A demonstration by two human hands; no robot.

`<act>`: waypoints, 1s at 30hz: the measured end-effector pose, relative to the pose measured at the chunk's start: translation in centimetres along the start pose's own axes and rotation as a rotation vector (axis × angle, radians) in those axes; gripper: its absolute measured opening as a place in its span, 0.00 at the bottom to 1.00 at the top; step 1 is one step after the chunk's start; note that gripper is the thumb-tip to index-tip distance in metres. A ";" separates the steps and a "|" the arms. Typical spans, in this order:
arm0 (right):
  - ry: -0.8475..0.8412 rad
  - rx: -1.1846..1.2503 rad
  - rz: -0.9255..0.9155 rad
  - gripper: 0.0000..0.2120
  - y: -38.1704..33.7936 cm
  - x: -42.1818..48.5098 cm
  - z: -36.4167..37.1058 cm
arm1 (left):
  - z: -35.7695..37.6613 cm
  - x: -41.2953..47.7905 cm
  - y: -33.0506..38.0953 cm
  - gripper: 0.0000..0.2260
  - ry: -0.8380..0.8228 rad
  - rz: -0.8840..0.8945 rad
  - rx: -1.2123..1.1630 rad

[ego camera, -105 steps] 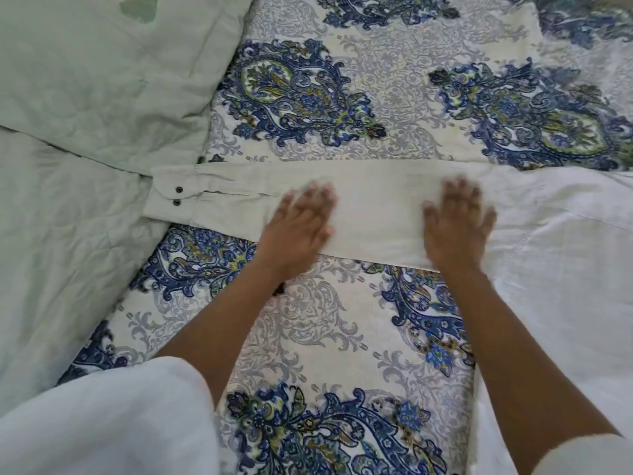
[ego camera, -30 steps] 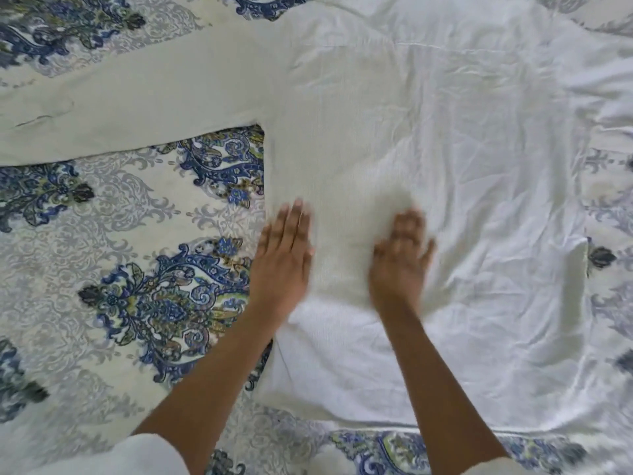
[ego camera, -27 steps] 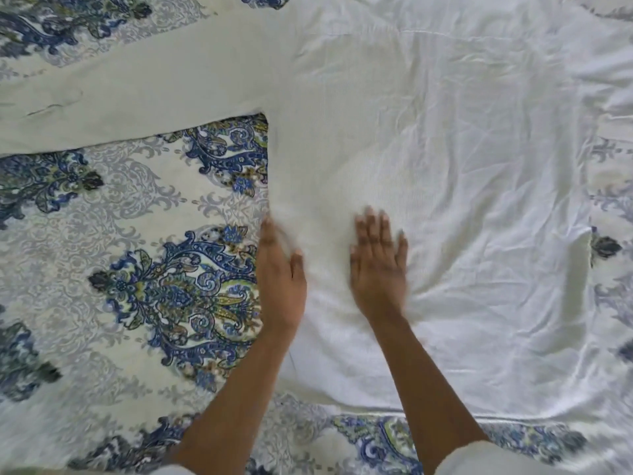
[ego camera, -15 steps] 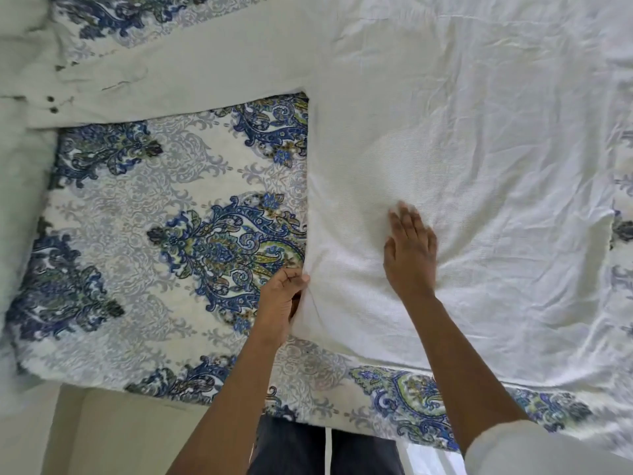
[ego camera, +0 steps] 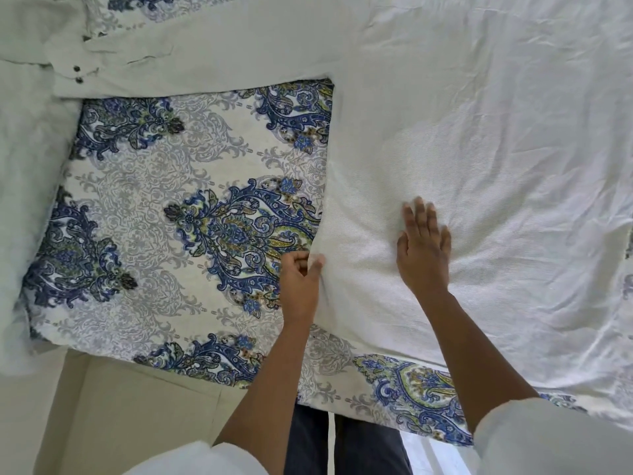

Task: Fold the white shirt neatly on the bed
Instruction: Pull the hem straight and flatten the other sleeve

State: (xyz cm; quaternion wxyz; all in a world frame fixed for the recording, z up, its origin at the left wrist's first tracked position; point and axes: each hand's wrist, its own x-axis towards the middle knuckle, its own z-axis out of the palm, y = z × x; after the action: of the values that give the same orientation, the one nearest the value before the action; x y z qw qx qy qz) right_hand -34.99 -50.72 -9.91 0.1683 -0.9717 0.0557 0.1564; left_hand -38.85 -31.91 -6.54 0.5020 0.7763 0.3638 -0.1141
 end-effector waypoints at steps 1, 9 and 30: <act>0.002 -0.002 0.000 0.27 0.0 0.0 0.0 | 0.0 0.1 -0.1 0.06 -0.020 0.002 0.016; 0.009 0.006 0.015 0.25 -0.3 -0.2 -0.3 | -2.5 0.8 -1.3 0.07 -0.237 -0.225 -0.112; -0.245 0.897 0.494 0.12 -4.1 -15.4 -0.5 | -4.4 -2.0 -2.9 0.07 -0.435 -0.248 -0.082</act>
State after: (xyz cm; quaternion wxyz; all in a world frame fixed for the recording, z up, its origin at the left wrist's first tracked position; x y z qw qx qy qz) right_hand -48.77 -46.21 -3.25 0.5311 -0.7367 0.3243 0.2648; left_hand -43.05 -28.36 -5.41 0.5818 0.6619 0.3441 -0.3241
